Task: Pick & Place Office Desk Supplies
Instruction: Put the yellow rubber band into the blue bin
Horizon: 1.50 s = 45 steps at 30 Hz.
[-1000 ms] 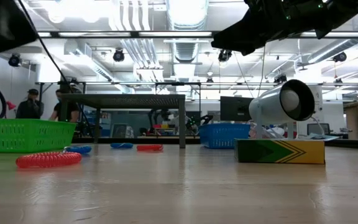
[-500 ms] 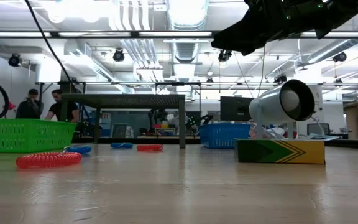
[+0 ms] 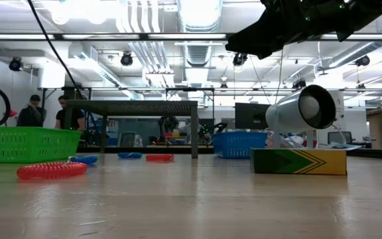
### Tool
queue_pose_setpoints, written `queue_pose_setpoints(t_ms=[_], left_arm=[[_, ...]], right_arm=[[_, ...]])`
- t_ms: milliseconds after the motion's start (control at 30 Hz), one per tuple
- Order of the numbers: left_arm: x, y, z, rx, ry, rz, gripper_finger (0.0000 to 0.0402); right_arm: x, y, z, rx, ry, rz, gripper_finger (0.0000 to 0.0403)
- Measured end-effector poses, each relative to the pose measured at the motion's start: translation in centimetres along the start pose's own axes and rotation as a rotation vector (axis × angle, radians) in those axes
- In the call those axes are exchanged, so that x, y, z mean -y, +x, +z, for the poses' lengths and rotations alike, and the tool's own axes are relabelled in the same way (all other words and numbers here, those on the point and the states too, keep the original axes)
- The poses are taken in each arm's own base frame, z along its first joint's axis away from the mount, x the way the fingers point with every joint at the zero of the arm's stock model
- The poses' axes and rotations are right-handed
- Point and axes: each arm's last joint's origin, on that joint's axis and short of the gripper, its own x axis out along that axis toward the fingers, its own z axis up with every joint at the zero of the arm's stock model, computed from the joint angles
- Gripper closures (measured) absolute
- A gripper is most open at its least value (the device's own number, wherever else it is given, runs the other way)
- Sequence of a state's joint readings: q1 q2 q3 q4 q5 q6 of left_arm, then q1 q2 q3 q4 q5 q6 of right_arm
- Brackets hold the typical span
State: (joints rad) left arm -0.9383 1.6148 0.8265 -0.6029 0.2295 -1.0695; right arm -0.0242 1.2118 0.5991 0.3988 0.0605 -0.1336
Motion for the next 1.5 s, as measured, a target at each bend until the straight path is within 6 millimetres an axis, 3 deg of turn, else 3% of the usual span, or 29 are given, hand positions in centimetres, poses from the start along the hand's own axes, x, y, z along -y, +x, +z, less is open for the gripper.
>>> queue_pose_setpoints(t_ms=[200,733,1133,1500], left_arm=[[0.0,1.0,0.2,-0.026,0.051,0.028,0.0275],[0.0,-0.2,0.0,0.048,0.03,0.017,0.0275],[-0.5,0.0,0.1,0.108,0.049,0.072,0.0275],[-0.1,0.5,0.3,0.082,0.051,0.019,0.0276]], right_arm=[[0.0,0.0,0.0,0.0,0.0,0.0,0.0191],[0.0,0.0,0.0,0.0,0.002,0.0,0.0191],[0.0,0.0,0.0,0.0,0.0,0.0,0.0191],[0.0,0.0,0.0,0.0,0.001,0.0,0.0191]])
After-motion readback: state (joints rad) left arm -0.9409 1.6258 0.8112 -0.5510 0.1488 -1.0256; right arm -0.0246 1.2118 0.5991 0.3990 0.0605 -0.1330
